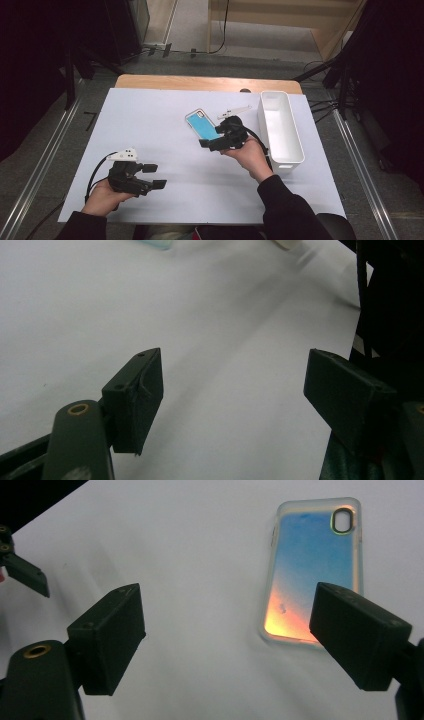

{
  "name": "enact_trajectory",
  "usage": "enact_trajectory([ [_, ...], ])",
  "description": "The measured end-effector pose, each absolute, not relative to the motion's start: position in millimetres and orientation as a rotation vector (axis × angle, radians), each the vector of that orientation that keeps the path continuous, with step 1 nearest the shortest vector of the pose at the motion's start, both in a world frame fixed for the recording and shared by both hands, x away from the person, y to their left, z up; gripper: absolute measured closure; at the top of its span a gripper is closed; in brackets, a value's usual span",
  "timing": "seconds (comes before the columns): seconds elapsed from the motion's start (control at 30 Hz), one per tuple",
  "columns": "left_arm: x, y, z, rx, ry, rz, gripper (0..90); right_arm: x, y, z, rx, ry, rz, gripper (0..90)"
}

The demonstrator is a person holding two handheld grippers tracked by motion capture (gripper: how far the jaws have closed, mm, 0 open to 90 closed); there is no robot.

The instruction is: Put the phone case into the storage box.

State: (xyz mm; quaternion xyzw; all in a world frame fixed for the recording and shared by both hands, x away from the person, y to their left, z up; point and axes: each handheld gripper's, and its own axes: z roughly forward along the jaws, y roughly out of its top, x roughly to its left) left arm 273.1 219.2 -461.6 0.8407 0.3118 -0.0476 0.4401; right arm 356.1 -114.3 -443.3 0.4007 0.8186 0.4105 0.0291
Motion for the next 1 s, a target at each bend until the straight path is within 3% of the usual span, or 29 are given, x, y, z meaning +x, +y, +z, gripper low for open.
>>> enact_trajectory([
  [0.13,273.1,219.2,-461.7,2.089,0.775,-0.118,23.5,364.4,-110.7,-444.9,1.25,2.518,1.251,13.5],
  [0.6,273.3,219.0,-461.7,2.09,0.772,-0.116,23.5,392.9,-106.2,-463.2,1.331,2.463,1.198,28.5],
  [0.77,273.3,219.2,-461.7,2.09,0.773,-0.115,23.5,399.5,-107.4,-470.6,1.347,2.449,1.212,41.7],
  [0.8,273.4,219.2,-461.7,2.091,0.773,-0.115,23.5,400.9,-107.2,-472.8,1.362,2.454,1.2,49.8],
  [1.0,273.3,218.9,-461.7,2.092,0.77,-0.115,23.5,402.5,-105.9,-477.7,1.369,2.462,1.183,63.9],
])
